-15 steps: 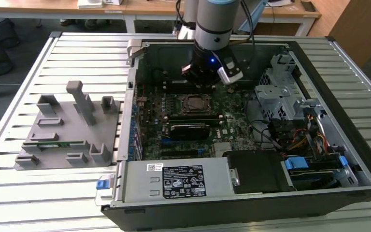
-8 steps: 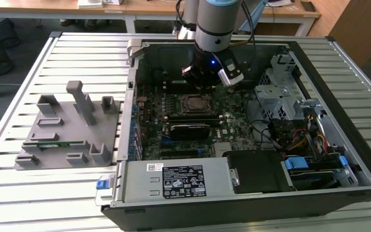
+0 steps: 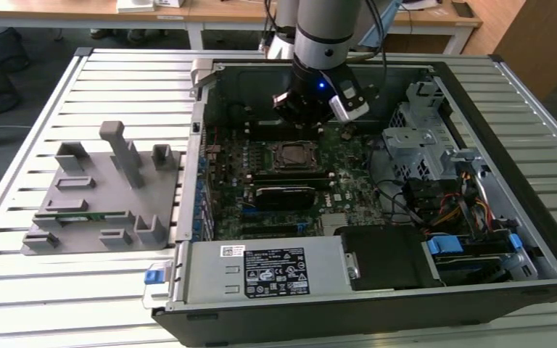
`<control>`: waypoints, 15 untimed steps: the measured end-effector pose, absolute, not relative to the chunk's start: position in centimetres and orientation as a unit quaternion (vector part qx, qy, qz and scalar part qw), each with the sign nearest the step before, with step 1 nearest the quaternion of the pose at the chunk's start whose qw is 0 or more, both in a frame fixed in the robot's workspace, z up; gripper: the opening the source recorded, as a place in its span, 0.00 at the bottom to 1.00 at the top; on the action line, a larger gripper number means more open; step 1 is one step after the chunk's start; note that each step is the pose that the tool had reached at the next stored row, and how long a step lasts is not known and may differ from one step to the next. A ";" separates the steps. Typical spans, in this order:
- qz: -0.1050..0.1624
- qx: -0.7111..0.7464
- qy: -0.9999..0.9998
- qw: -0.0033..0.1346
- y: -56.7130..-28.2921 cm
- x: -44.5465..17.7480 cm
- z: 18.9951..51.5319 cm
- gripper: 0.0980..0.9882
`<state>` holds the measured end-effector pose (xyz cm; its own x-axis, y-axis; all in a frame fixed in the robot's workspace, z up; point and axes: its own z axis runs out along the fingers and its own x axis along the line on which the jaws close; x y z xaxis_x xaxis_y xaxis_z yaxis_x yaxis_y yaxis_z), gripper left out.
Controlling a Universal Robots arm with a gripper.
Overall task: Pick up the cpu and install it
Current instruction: 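Install the second cpu locking lever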
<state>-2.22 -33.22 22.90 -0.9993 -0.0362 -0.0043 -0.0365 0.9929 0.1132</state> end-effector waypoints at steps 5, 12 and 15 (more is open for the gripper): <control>0.057 -0.018 0.998 0.001 -33.8 -2.2 23.0 0.02; 0.057 -0.018 0.998 0.000 -35.6 -2.2 23.0 0.02; 0.057 -0.018 0.998 -0.005 -35.9 -2.0 23.0 0.02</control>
<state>-2.02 -35.88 22.96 -0.9993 -0.0362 0.0077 -0.0351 0.9929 0.1138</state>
